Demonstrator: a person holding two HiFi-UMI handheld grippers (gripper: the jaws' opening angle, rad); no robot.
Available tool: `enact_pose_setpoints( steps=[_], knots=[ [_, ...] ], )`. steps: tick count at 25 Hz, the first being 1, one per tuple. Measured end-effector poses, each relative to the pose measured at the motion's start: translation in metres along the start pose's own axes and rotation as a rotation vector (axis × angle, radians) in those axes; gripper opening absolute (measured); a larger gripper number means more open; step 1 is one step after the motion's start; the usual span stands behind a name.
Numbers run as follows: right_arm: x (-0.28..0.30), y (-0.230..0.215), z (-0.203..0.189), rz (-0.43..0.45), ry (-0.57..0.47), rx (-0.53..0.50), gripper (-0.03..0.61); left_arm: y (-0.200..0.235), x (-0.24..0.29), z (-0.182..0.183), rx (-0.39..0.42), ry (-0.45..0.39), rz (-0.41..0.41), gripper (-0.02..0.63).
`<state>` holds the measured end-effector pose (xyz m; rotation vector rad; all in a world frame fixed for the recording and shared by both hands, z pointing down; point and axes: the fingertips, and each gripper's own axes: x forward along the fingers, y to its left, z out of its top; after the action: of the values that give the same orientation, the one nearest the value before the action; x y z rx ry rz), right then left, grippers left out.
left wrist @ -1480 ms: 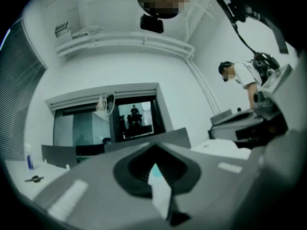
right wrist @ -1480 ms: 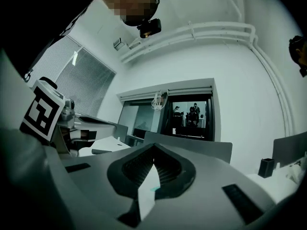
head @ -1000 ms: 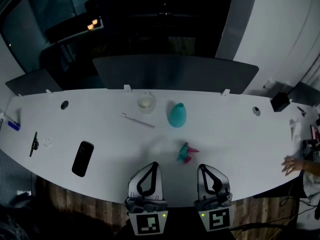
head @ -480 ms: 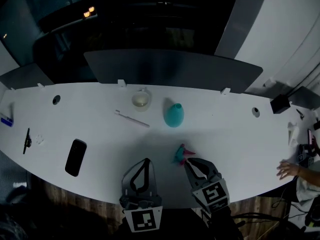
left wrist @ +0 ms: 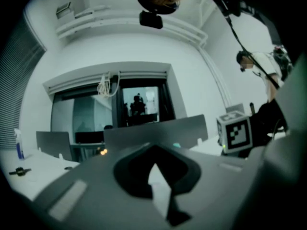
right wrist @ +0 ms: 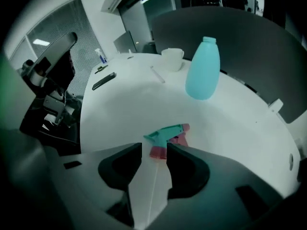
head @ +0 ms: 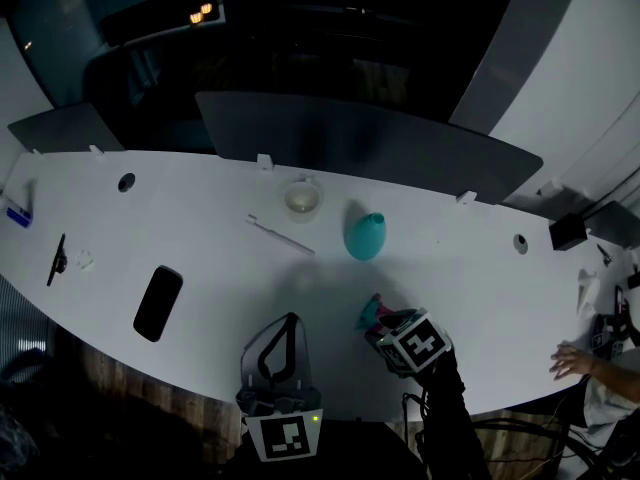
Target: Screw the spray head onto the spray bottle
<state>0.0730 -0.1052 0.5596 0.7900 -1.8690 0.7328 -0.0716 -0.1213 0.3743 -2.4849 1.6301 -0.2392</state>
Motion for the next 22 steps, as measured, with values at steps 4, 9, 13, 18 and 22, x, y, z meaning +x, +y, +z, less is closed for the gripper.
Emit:
enact_pose_setpoints(
  steps=[4, 9, 13, 18, 22],
  knots=[
    [0.012, -0.008, -0.003, 0.008, 0.067, 0.03, 0.161, 0.008, -0.001, 0.0, 0.005, 0.002, 0.02, 0.005],
    [0.026, -0.008, -0.016, 0.079, 0.219, 0.084, 0.141, 0.014, -0.005, 0.0, 0.002, 0.004, 0.048, 0.005],
    [0.031, -0.002, -0.021, 0.12, 0.337, 0.097, 0.141, 0.016, -0.008, 0.0, 0.012, 0.012, 0.058, 0.005],
    [0.032, -0.001, -0.019, 0.137, 0.363, 0.043, 0.14, 0.015, -0.006, -0.003, 0.01, 0.014, 0.059, 0.005],
    [0.017, -0.004, -0.012, 0.156, 0.089, 0.204, 0.138, 0.013, 0.0, 0.001, 0.027, -0.002, 0.042, 0.005]
  ],
)
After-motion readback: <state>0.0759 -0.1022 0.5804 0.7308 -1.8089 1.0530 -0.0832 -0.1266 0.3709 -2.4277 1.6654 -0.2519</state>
